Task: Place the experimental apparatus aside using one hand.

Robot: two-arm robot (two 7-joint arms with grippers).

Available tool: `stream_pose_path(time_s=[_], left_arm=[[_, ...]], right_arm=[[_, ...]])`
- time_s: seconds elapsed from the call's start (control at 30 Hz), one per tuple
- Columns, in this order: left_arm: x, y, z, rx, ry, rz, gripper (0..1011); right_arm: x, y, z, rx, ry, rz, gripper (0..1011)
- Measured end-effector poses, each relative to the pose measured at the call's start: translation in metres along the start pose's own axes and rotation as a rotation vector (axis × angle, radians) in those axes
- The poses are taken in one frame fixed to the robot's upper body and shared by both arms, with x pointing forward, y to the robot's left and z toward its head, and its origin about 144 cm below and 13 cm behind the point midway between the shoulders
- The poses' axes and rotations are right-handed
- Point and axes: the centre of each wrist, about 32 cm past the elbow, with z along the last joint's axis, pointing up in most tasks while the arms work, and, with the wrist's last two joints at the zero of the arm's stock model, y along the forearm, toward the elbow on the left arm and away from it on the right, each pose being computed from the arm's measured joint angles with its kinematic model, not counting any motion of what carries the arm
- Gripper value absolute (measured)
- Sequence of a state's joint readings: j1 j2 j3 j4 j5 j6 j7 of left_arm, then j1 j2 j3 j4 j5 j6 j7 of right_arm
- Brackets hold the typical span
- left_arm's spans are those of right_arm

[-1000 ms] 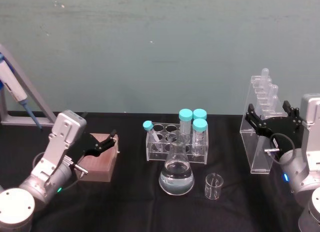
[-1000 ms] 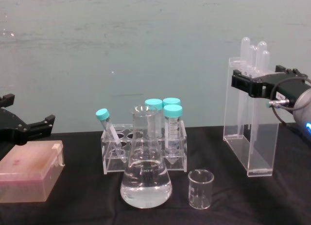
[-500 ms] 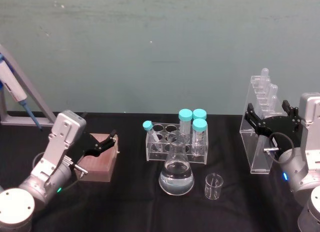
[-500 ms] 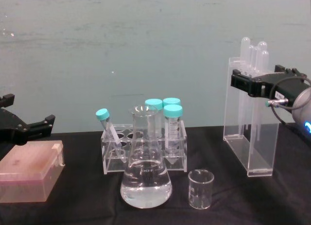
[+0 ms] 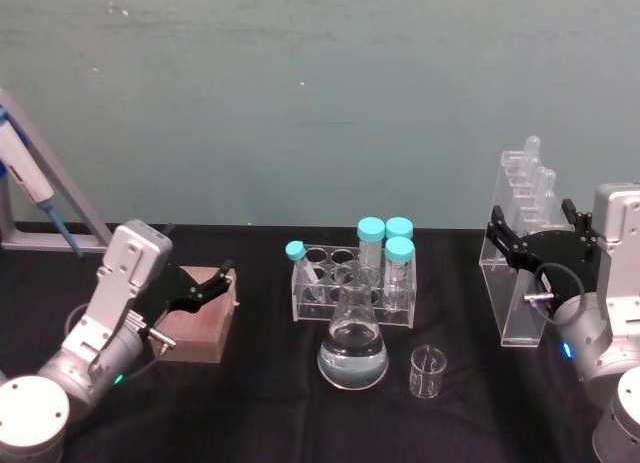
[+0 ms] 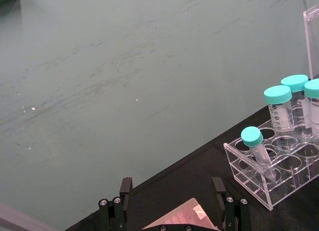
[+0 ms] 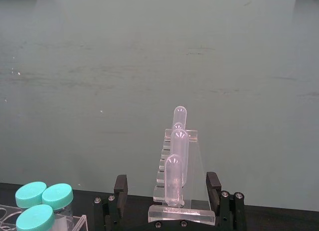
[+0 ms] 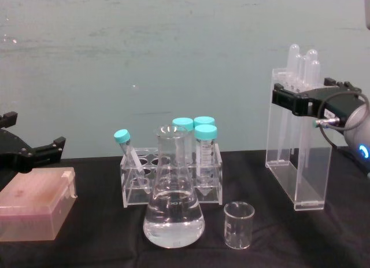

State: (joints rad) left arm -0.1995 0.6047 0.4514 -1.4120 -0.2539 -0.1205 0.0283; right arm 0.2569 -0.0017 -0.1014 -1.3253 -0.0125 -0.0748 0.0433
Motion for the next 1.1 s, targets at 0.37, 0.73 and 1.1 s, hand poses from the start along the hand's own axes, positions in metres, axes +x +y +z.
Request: stream_pose_path(time_s=[0.37,0.73,1.1], left_arm=[[0.0000,0.0000,0.0000,0.000,0.000,0.000,1000],[0.0000,0.0000,0.0000,0.000,0.000,0.000,1000],[0.0000,0.0000,0.0000,0.000,0.000,0.000,1000]], right_arm=[[-0.0026,0.0030,-0.0011,-0.002,-0.003,0.002,1000],[-0.0015,0.0053,-0.0005,0.014,-0.013,-0.002,1000],[-0.0014,0.0051,-0.0007,0.012,-0.013,-0.003,1000]])
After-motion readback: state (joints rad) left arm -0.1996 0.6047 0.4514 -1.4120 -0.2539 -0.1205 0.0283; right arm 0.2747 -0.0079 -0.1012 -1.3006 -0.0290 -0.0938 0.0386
